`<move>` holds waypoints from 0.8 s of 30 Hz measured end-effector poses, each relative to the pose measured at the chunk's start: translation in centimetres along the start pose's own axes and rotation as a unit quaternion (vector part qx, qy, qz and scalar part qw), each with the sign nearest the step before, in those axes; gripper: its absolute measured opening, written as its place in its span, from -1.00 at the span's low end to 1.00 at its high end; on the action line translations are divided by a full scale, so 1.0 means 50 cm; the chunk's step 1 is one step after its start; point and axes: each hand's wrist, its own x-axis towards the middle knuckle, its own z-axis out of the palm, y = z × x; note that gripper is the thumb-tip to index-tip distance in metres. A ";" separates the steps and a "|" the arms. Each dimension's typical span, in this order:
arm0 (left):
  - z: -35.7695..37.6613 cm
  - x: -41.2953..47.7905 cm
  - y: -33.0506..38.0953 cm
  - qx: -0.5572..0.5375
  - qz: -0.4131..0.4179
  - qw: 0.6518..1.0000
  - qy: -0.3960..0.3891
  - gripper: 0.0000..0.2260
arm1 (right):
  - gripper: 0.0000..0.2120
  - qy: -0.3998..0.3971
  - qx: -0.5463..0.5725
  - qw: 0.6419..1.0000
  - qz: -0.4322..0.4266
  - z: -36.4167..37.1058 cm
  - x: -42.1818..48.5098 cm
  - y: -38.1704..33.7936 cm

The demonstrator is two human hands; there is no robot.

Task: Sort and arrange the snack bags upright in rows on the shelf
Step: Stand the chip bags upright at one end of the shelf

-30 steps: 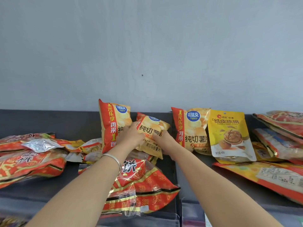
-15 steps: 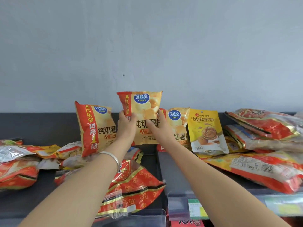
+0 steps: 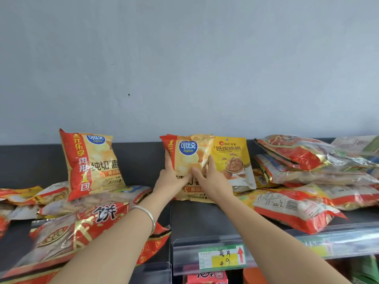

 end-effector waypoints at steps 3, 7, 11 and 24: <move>0.033 0.002 -0.001 0.107 -0.021 0.994 0.028 -0.27 | -0.33 0.004 -0.024 1.000 0.014 -0.006 -0.003 0.020; 0.063 0.002 0.000 0.075 -0.051 0.996 0.006 -0.32 | -0.39 -0.034 0.028 0.999 0.006 -0.005 0.004 0.039; 0.059 -0.001 -0.005 0.043 -0.050 0.998 0.006 -0.28 | -0.37 -0.058 0.111 0.992 -0.006 -0.001 0.010 0.039; -0.006 -0.024 0.014 0.128 -0.032 0.988 0.075 -0.33 | -0.55 0.092 -0.160 0.951 -0.249 -0.027 -0.024 -0.019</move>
